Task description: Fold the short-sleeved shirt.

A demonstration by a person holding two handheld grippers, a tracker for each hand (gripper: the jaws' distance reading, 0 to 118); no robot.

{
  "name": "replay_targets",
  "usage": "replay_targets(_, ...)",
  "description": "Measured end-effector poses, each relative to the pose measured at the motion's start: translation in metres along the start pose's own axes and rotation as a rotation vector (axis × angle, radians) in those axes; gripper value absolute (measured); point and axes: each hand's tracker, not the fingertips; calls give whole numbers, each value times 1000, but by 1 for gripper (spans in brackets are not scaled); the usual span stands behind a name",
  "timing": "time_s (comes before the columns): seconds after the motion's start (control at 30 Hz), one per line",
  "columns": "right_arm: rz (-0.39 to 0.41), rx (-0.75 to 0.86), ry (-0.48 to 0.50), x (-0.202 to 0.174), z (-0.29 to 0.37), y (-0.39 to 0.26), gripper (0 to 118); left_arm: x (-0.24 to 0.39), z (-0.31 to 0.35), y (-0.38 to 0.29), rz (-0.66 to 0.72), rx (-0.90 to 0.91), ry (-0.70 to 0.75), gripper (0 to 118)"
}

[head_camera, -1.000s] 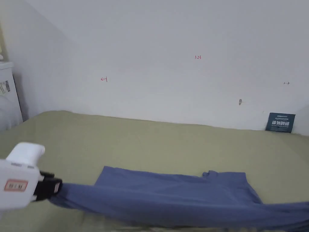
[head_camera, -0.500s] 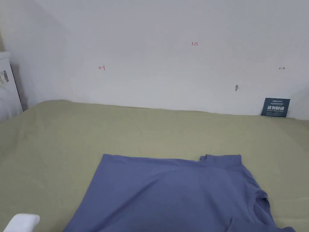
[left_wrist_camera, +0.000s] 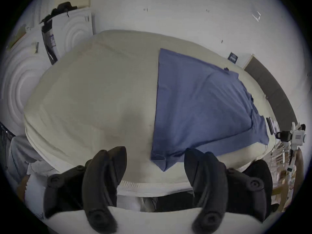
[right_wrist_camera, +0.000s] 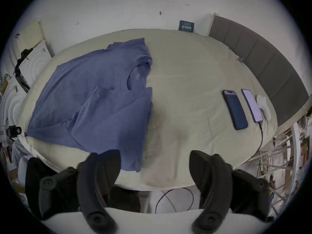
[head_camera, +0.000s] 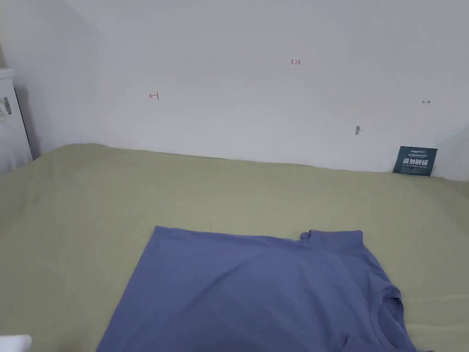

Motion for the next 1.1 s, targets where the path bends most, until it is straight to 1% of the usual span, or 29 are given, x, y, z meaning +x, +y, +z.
replay_targets(0.1, -81, 31, 72, -8, 14, 1, 86, 20, 15, 1, -15, 54, 23, 78)
replay_targets(0.13, -96, 22, 89, -12, 14, -2, 81, 27, 16, 2, -14, 55, 20, 76)
replay_targets(0.17, -87, 13, 91, -17, 13, -3, 78, 35, 16, 1, -15, 56, 18, 74)
replay_targets(0.2, -66, -6, 100, -23, 11, -4, 72, 42, 15, -1, -21, 57, 17, 72)
replay_targets(0.23, -23, -20, 86, -30, 9, -6, 66, 48, 14, -2, -37, 60, 18, 68)
replay_targets(0.27, 30, -34, 52, -41, 6, -8, 22, 53, 11, -4, -64, 68, 26, 35)
replay_targets(0.3, 84, -42, 15, -45, 2, -11, 0, 57, 7, -5, -91, 46, 51, 0)
replay_targets(0.37, 96, -66, 22, -51, -2, -19, 0, 60, 3, -9, -94, 35, 44, 0)
replay_targets(0.47, 85, -65, 54, -57, -4, -23, 0, 63, 0, -14, -95, 16, 38, 0)
replay_targets(0.53, 80, -72, 56, -60, -5, -22, 0, 63, -3, -16, -101, 0, 64, 0)
replay_targets(0.63, 85, -71, 49, -63, -8, -22, 0, 63, -4, -16, -92, -10, 62, 0)
replay_targets(0.7, 76, -73, 62, -64, -7, -19, 0, 60, -5, -15, -81, -13, 52, 0)
replay_targets(0.73, 71, -72, 67, -64, -7, -19, 0, 57, -5, -14, -66, -13, 44, 3)
replay_targets(0.77, 70, -70, 71, -64, -7, -19, 0, 54, -6, -14, -53, -18, 37, 26)
replay_targets(0.83, 76, -62, 75, -65, -4, -16, 0, 47, -12, -11, -34, -25, 33, 94)
replay_targets(0.87, 76, -61, 76, -64, -5, -15, 0, 45, -17, -11, -30, -38, 31, 113)
replay_targets(0.93, 69, -61, 76, -61, -6, -12, 0, 41, -23, -12, -32, -44, 9, 112)
replay_targets(1.03, 50, -59, 82, -57, -8, -10, 0, 45, -39, -13, -66, -113, 8, 112)
replay_targets(1.07, 45, -60, 84, -55, -9, -8, 0, 46, -44, -14, -77, -114, 29, 108)
replay_targets(1.1, 43, -58, 85, -54, -9, -8, 0, 46, -51, -14, -90, -129, 40, 95)
